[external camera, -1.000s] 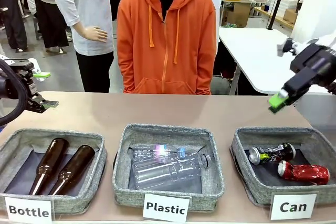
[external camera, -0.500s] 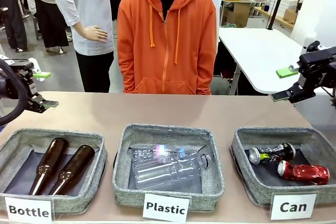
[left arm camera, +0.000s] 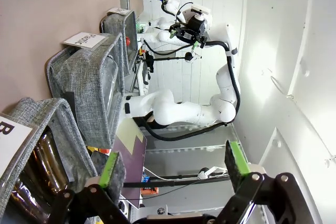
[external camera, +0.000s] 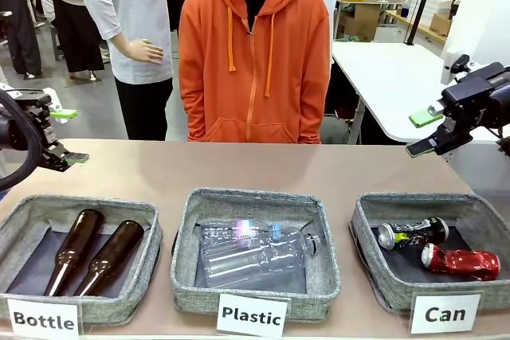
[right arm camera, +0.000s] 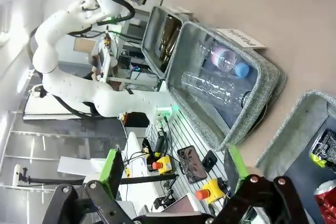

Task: Sort the can waste into the basket.
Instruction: Pick up the can waste from the table and place it in the right Fabric basket.

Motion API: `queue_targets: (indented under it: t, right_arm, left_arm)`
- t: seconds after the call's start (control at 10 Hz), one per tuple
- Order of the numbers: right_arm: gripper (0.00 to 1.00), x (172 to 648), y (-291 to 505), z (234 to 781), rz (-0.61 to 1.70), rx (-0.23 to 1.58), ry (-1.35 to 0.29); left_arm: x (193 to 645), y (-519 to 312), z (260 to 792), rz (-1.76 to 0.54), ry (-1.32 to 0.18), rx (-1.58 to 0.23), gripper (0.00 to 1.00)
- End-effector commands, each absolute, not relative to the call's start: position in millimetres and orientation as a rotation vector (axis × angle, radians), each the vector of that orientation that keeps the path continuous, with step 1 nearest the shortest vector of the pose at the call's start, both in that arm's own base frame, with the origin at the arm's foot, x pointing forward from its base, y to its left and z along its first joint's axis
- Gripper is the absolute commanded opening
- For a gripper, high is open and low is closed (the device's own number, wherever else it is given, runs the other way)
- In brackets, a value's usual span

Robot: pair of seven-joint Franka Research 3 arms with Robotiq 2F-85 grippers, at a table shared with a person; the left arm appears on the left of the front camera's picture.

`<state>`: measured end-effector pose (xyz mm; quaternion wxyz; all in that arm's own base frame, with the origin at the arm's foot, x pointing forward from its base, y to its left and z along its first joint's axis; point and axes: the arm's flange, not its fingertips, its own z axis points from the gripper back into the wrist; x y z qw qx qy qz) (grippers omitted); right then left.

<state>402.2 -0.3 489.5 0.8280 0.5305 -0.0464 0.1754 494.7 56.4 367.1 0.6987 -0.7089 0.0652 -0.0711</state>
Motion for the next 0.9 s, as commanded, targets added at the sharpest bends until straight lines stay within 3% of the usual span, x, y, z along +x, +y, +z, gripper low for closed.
queue_targets:
  t: [0.0,0.8]
  right_arm:
    - [1.0,402.1,-5.5,490.0,0.394,1.132,-0.107]
    - [1.0,402.1,-5.5,490.0,0.394,1.132,-0.107]
  left_arm:
    - [493.3,56.8,371.0,-0.17,0.122,-1.604,1.0]
    - [493.3,56.8,371.0,-0.17,0.122,-1.604,1.0]
